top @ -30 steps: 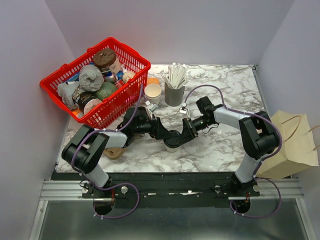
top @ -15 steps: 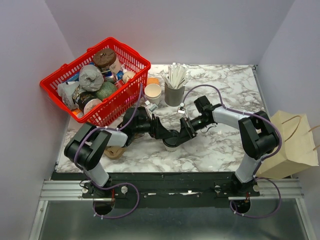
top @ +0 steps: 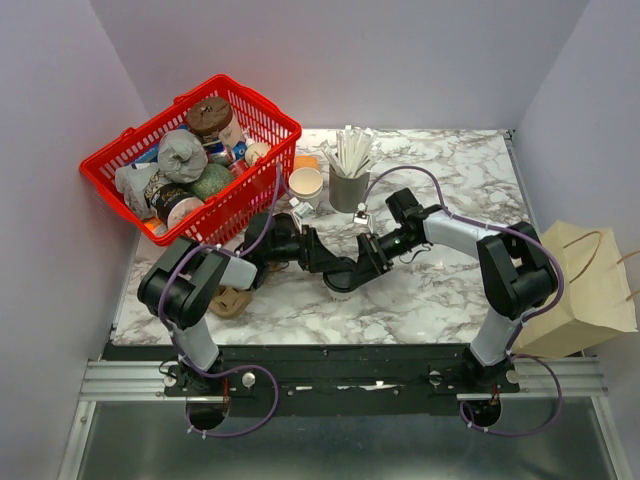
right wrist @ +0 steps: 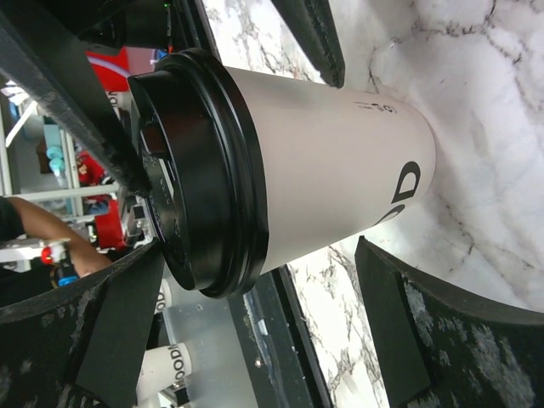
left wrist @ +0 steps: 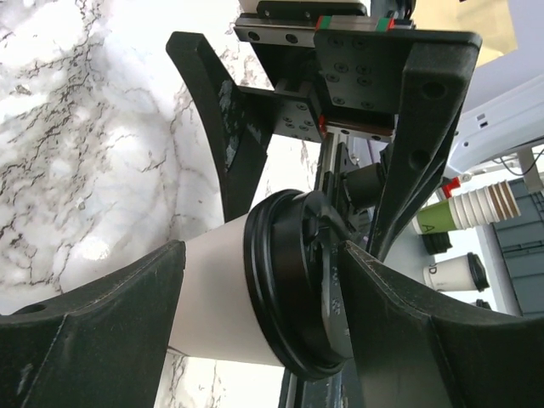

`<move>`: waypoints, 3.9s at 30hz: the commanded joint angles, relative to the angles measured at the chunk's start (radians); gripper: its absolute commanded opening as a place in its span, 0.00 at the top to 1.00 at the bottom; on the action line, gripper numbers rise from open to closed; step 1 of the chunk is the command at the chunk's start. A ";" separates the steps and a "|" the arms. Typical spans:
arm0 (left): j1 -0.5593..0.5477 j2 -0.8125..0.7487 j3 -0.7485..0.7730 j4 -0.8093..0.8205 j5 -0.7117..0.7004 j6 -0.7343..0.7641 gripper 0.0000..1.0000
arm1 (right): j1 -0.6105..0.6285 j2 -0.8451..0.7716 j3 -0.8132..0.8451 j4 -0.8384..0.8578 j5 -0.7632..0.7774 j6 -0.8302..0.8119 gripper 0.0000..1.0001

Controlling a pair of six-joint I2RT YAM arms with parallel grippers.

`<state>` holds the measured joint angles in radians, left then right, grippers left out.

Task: Pack the takeout coffee

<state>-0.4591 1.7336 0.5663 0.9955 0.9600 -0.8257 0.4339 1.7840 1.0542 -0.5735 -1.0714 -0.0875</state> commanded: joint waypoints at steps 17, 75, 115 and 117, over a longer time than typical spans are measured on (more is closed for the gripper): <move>0.051 -0.120 -0.023 -0.163 -0.075 0.003 0.19 | 0.002 0.011 0.030 -0.026 0.148 -0.116 0.00; 0.077 -0.451 0.293 -1.190 -0.208 1.107 0.16 | 0.031 -0.190 0.392 -0.295 0.283 -0.735 0.00; -0.270 -0.286 0.181 -0.844 -0.538 1.085 0.17 | -0.061 -0.304 0.555 -0.154 0.686 -0.153 0.00; -0.274 -0.256 0.202 -0.828 -0.540 1.064 0.17 | -0.067 -0.308 0.550 -0.154 0.680 -0.153 0.00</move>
<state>-0.7189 1.4326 0.7204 0.0914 0.4557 0.2958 0.3790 1.5043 1.6142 -0.7406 -0.3897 -0.2584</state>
